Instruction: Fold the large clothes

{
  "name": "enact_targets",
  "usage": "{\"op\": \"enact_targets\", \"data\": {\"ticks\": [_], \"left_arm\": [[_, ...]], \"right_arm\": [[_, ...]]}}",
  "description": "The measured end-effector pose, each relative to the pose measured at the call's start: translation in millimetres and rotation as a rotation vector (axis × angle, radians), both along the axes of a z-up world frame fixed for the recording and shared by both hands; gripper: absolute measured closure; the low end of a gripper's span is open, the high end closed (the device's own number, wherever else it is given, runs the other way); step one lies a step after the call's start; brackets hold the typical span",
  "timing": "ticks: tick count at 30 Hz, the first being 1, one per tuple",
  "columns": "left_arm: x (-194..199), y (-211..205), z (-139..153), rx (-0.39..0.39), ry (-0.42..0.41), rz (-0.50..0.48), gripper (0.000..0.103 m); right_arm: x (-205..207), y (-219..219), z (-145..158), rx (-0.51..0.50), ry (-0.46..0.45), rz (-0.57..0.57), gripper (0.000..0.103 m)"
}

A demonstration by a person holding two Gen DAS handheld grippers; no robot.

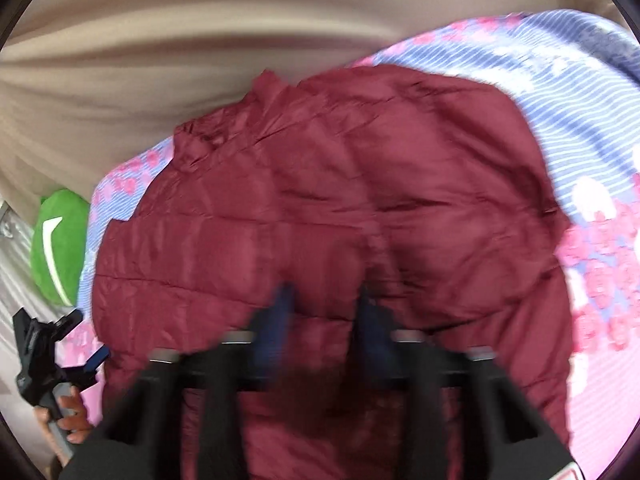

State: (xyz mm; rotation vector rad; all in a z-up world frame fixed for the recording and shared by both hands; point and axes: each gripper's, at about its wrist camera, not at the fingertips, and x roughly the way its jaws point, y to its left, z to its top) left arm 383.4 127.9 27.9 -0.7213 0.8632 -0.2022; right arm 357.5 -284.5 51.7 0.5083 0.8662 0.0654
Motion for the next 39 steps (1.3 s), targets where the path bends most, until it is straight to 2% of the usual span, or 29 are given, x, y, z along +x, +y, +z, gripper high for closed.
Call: {"op": "enact_targets", "data": {"ticks": [1,2,3,4,5,8,11,13,14,16,18,19,22,23,24,25,26,27,31,34,37,39], "left_arm": [[2,-1,1,0.008,-0.002,-0.006,0.028],[5,-1,2,0.03,0.004,-0.02,0.042],[6,-2,4,0.044,0.006,-0.035,0.05],[7,-5,6,0.059,0.005,-0.047,0.07],[8,-8,11,0.081,-0.009,-0.053,0.087],[5,-12,33,0.153,-0.12,-0.035,0.093],[-4,-22,48,0.218,-0.246,-0.02,0.094],[-2,-36,44,0.306,-0.261,-0.015,0.094],[0,-40,40,0.335,-0.251,-0.02,0.094],[15,-49,16,0.393,-0.176,-0.035,0.094],[19,-48,-4,0.387,-0.104,-0.047,0.095],[22,-47,-12,0.374,-0.078,-0.055,0.095],[24,-45,-22,0.378,-0.071,-0.058,0.096],[24,-44,-23,0.373,-0.07,-0.059,0.095],[24,-45,-23,0.373,-0.069,-0.06,0.095],[23,-46,-23,0.379,-0.069,-0.061,0.095],[24,-48,-24,0.39,-0.071,-0.062,0.095],[22,-50,-23,0.402,-0.074,-0.061,0.095],[22,-53,-24,0.425,-0.076,-0.062,0.095],[21,-54,-23,0.44,-0.079,-0.06,0.094],[23,-53,-24,0.425,-0.081,-0.054,0.093],[19,-52,-23,0.419,-0.084,-0.054,0.091]], "right_arm": [[1,4,5,0.007,-0.009,0.012,0.096],[1,11,18,-0.028,-0.046,0.032,0.098],[-2,23,41,-0.118,-0.121,0.056,0.098],[-7,31,57,-0.173,-0.182,0.069,0.099],[-18,40,85,-0.238,-0.289,0.09,0.099],[-56,44,155,-0.237,-0.592,0.128,0.099],[-78,31,181,-0.185,-0.781,0.133,0.099],[-62,20,167,-0.18,-0.739,0.091,0.099],[-41,13,147,-0.19,-0.65,0.05,0.099],[12,-7,85,-0.187,-0.376,-0.014,0.099],[34,-21,39,-0.146,-0.222,-0.057,0.099],[35,-25,27,-0.12,-0.207,-0.065,0.099],[18,-26,27,-0.076,-0.313,-0.043,0.099],[19,-26,22,-0.103,-0.324,-0.046,0.099],[30,-22,12,-0.141,-0.275,-0.051,0.094],[44,-23,-3,-0.159,-0.195,-0.041,0.096],[47,-26,-12,-0.149,-0.163,-0.035,0.096],[44,-25,-12,-0.148,-0.173,-0.043,0.095],[24,-28,5,-0.15,-0.173,-0.125,0.083],[4,-25,20,-0.199,-0.182,-0.173,0.076],[-11,-5,37,-0.177,-0.251,-0.084,0.076],[-12,28,46,-0.183,-0.27,0.019,0.076]]}}
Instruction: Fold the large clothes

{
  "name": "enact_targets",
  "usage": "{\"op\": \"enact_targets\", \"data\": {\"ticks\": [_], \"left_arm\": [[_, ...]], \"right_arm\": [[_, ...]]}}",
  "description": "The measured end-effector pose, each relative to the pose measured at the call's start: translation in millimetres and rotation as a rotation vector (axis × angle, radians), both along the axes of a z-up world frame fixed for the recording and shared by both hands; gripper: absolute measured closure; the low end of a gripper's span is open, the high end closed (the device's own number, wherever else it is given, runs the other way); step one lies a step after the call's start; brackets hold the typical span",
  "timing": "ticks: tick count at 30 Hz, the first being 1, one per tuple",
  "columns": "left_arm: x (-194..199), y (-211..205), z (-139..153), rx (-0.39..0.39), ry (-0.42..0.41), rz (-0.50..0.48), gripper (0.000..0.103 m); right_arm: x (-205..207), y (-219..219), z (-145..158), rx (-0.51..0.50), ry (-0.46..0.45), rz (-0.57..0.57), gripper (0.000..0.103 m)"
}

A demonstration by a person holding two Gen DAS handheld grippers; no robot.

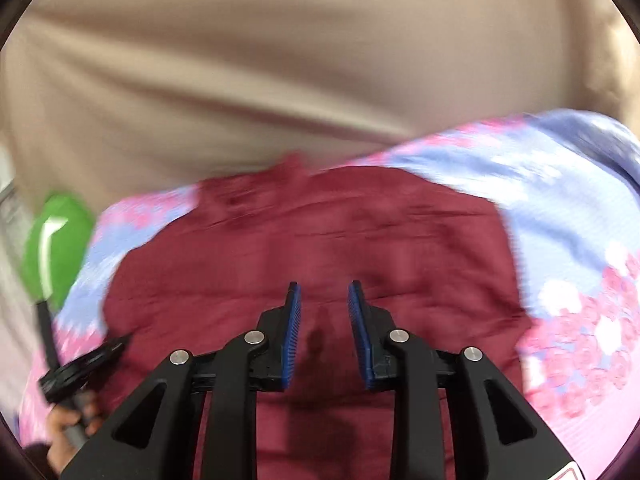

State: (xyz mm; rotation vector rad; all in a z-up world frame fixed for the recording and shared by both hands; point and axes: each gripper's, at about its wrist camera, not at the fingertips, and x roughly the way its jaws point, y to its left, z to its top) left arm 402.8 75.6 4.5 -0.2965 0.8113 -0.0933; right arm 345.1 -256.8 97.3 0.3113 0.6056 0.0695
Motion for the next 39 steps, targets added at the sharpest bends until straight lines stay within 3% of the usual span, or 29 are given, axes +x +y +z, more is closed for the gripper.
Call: {"op": "enact_targets", "data": {"ticks": [5,8,11,19,22,26,29,32,35,39], "left_arm": [[-7,4,0,-0.03,-0.012,0.009,0.089],[-7,12,-2,-0.072,-0.01,0.015,0.087],[-6,16,-3,-0.102,-0.01,0.018,0.086],[-5,20,-5,-0.15,-0.016,0.035,0.086],[-7,19,-3,-0.111,-0.014,0.06,0.086],[-10,13,5,0.006,-0.003,0.09,0.086],[-9,13,3,0.05,0.014,0.103,0.086],[-7,15,2,0.055,0.019,0.11,0.086],[-6,14,1,0.072,0.018,0.107,0.086],[-3,7,1,0.122,0.022,0.099,0.085]], "right_arm": [[19,95,-16,-0.117,0.064,0.235,0.076],[35,120,-37,-0.2,0.095,0.249,0.077],[40,101,-49,-0.189,0.097,0.227,0.085],[8,-41,-58,-0.11,0.143,-0.078,0.089],[-8,-74,-52,-0.111,0.155,-0.2,0.076],[-27,-72,-27,-0.044,0.077,-0.142,0.076],[-19,-47,-22,-0.097,0.068,-0.067,0.076],[12,-30,-42,-0.173,0.132,-0.058,0.08],[37,-32,-69,-0.163,0.2,-0.068,0.084],[41,-35,-72,-0.158,0.213,-0.07,0.084]]}}
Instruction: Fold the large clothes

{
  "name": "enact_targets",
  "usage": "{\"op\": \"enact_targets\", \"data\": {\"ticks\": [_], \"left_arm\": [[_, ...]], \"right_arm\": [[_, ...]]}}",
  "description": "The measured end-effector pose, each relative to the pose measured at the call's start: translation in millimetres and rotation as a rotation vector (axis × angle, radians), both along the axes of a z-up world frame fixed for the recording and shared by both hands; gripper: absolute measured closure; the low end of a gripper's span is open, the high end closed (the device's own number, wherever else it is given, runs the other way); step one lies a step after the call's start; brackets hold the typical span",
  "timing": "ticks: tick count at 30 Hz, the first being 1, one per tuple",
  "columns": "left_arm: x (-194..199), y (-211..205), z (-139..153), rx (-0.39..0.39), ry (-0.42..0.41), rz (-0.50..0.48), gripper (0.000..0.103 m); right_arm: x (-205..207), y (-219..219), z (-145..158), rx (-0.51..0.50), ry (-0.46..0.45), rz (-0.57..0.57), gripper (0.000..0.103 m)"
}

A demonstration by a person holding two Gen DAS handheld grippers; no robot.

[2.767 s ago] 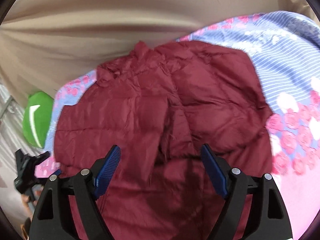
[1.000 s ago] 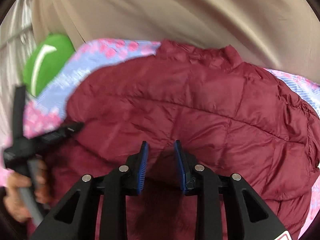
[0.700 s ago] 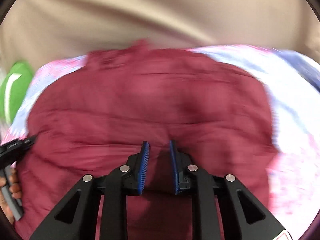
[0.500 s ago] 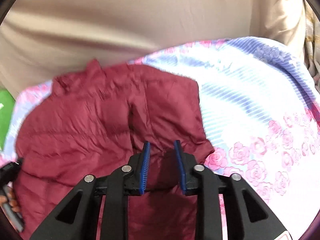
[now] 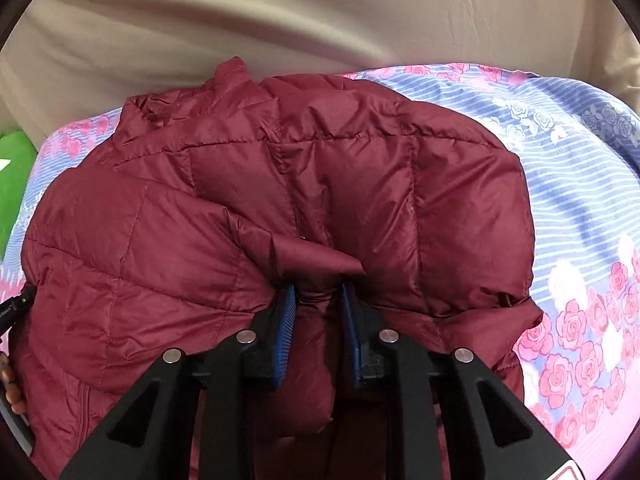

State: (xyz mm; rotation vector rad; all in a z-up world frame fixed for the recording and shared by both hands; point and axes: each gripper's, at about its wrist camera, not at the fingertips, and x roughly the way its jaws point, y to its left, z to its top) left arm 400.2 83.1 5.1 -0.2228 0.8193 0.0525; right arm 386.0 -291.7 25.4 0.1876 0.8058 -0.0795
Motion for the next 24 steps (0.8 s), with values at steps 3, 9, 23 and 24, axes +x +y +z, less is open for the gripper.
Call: {"op": "enact_targets", "data": {"ticks": [3,9,23,24], "left_arm": [[0,-3,1,0.021,0.001,-0.016,0.079],[-40,5,20,0.016,-0.037,-0.085,0.035],[-21,-13,22,0.027,0.015,-0.111,0.025],[-16,-13,19,0.04,0.024,-0.103,0.025]], "right_arm": [[-10,-2,8,0.008,-0.019,-0.022,0.081],[-90,-15,39,0.061,-0.08,-0.033,0.061],[-43,-9,0,0.161,0.074,-0.032,0.079],[-39,-5,4,0.152,0.061,-0.011,0.099]]}}
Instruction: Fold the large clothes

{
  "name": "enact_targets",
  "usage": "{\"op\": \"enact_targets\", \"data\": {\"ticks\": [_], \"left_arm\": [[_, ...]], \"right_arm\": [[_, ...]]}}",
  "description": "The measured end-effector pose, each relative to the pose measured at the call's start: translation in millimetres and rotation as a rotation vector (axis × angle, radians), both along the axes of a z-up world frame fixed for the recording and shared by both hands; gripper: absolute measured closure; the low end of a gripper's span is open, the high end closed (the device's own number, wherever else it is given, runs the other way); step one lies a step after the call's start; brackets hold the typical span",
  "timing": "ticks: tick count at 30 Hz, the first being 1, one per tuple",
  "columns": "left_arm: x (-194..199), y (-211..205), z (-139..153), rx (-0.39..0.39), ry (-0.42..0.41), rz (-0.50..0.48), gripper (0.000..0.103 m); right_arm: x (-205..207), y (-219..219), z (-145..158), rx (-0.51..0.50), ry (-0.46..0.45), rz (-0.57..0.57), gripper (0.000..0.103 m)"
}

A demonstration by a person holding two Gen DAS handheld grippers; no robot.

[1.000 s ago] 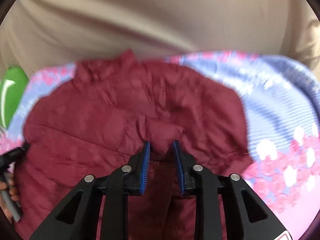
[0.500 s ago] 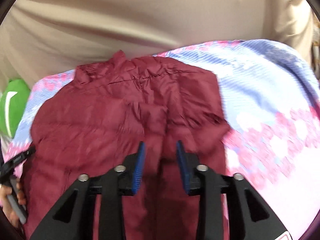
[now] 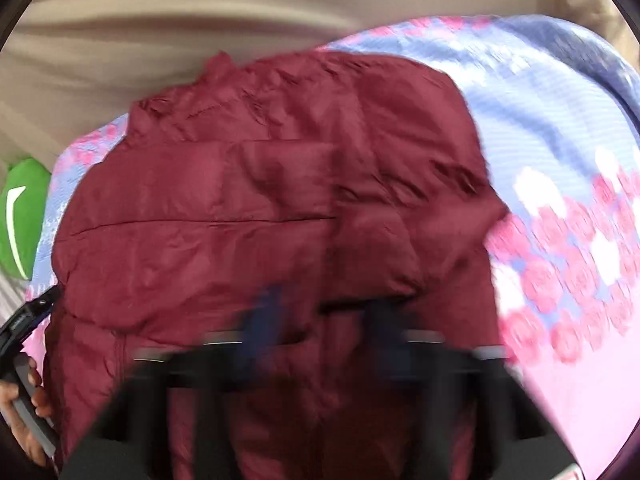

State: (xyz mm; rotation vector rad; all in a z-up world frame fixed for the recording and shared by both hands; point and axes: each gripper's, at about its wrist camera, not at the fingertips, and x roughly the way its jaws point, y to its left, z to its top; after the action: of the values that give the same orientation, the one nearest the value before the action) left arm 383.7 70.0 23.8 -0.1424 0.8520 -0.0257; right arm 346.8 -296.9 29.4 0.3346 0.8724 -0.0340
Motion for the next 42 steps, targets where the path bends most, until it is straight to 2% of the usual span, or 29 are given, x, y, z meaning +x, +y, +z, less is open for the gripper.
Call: {"op": "enact_targets", "data": {"ticks": [1,3,5,6,8,10,11,13,17,19,20,21,23,27,29,34,35,38,40,42], "left_arm": [[4,1,-3,0.015,0.004,0.007,0.025],[12,4,-9,0.04,0.001,0.024,0.025],[17,6,-15,0.062,0.005,0.03,0.025],[19,6,-18,0.063,0.01,0.028,0.025],[20,6,-23,0.055,0.02,0.032,0.023],[22,5,-23,0.071,0.022,0.031,0.023],[22,2,-24,0.086,0.025,0.026,0.021],[25,-3,-27,0.121,0.036,0.01,0.019],[25,-4,-28,0.139,0.04,0.011,0.019],[20,-2,-27,0.139,0.035,0.021,0.019],[14,-1,-25,0.14,0.029,0.027,0.019],[6,2,-23,0.146,0.025,0.029,0.019],[-10,7,-18,0.154,0.023,0.019,0.02],[-57,22,-8,0.126,0.029,-0.042,0.019],[-92,36,-4,0.083,0.04,-0.085,0.013],[-192,90,-9,-0.08,0.091,-0.165,0.009],[-206,99,-13,-0.11,0.103,-0.167,0.009],[-254,123,-31,-0.223,0.153,-0.178,0.009],[-274,130,-39,-0.288,0.171,-0.187,0.009],[-292,129,-39,-0.289,0.134,-0.204,0.009]], "right_arm": [[0,5,11,-0.032,-0.029,0.008,0.099],[-15,12,49,-0.106,-0.198,0.016,0.1],[-27,11,79,-0.129,-0.321,0.008,0.1],[-27,7,85,-0.136,-0.344,-0.006,0.1],[-12,-5,73,-0.129,-0.292,-0.029,0.1],[10,-18,38,-0.103,-0.173,-0.047,0.101],[22,-22,11,-0.081,-0.092,-0.046,0.102],[27,-24,-16,-0.069,-0.047,-0.048,0.101],[19,-16,-8,-0.101,-0.029,-0.054,0.094],[3,-8,-2,-0.132,-0.025,-0.055,0.083],[-11,-3,5,-0.15,-0.034,-0.052,0.077],[-28,-1,11,-0.159,-0.052,-0.048,0.066],[-63,-1,21,-0.165,-0.095,-0.039,0.056],[-153,-14,30,-0.159,-0.125,-0.043,0.042],[-201,-29,23,-0.134,-0.107,-0.055,0.04],[-312,-50,-4,-0.017,-0.05,-0.128,0.037],[-335,-53,-14,0.031,-0.037,-0.139,0.037],[-376,-51,-36,0.131,-0.006,-0.15,0.037],[-397,-43,-41,0.138,-0.039,-0.149,0.033],[-406,-36,-43,0.168,-0.053,-0.129,0.032]]}}
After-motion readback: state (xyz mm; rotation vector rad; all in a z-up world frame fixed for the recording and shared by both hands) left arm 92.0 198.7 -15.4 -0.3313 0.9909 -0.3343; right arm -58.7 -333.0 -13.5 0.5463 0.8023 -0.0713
